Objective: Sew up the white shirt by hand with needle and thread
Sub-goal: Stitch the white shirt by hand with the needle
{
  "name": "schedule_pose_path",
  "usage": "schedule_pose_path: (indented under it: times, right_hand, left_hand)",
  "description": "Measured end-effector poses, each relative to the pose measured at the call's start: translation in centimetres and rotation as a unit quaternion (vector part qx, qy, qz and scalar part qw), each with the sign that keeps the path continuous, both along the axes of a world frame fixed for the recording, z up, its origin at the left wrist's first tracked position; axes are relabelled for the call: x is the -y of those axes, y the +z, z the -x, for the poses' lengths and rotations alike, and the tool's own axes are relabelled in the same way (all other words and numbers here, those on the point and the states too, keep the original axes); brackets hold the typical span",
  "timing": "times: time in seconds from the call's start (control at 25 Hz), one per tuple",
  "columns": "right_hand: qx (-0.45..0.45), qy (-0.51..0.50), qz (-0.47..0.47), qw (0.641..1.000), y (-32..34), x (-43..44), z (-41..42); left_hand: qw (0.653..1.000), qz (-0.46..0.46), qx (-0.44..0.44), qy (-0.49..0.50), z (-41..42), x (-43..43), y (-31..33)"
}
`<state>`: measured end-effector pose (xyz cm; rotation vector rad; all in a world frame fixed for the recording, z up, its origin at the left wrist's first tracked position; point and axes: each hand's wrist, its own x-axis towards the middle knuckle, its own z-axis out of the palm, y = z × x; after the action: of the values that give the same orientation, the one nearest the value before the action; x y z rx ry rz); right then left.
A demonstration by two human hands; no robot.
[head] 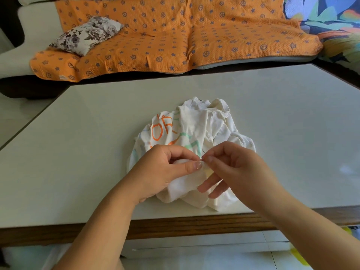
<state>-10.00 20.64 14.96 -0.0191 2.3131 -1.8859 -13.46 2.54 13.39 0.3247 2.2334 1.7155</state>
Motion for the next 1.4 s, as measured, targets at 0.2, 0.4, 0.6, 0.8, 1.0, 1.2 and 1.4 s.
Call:
schedule_pose_path:
  times: [0.2,0.4,0.6,0.8,1.0,1.2,1.4]
  right_hand:
    - [-0.016,-0.015,0.012,1.000,-0.31,-0.29,0.17]
    - [-0.014,-0.007,-0.047,0.999,-0.25,-0.48,0.08]
    - [-0.023,0.008,-0.111,0.994,-0.11,-0.48,-0.21]
    - [-0.029,0.010,-0.133,0.991,-0.05,-0.65,-0.23]
    - [-0.027,0.018,-0.120,0.992,-0.05,-0.73,-0.27]
    - [-0.021,0.021,-0.100,0.995,-0.13,-0.76,-0.30]
    - [-0.016,0.042,-0.090,0.995,-0.20,-0.96,-0.14]
  left_hand:
    - [0.999,0.029,-0.009,0.009,0.36,0.65,0.02]
    - [0.999,0.033,-0.014,0.024,0.41,0.72,0.16]
    - [0.999,0.033,-0.016,0.019,0.26,0.72,0.09]
    - [0.999,0.032,-0.015,0.025,0.29,0.62,0.10]
    - [1.000,0.024,-0.009,0.016,0.27,0.66,0.18]
    - [1.000,0.010,0.001,0.006,0.22,0.71,0.17]
    - [1.000,-0.010,0.009,-0.008,0.32,0.77,0.06]
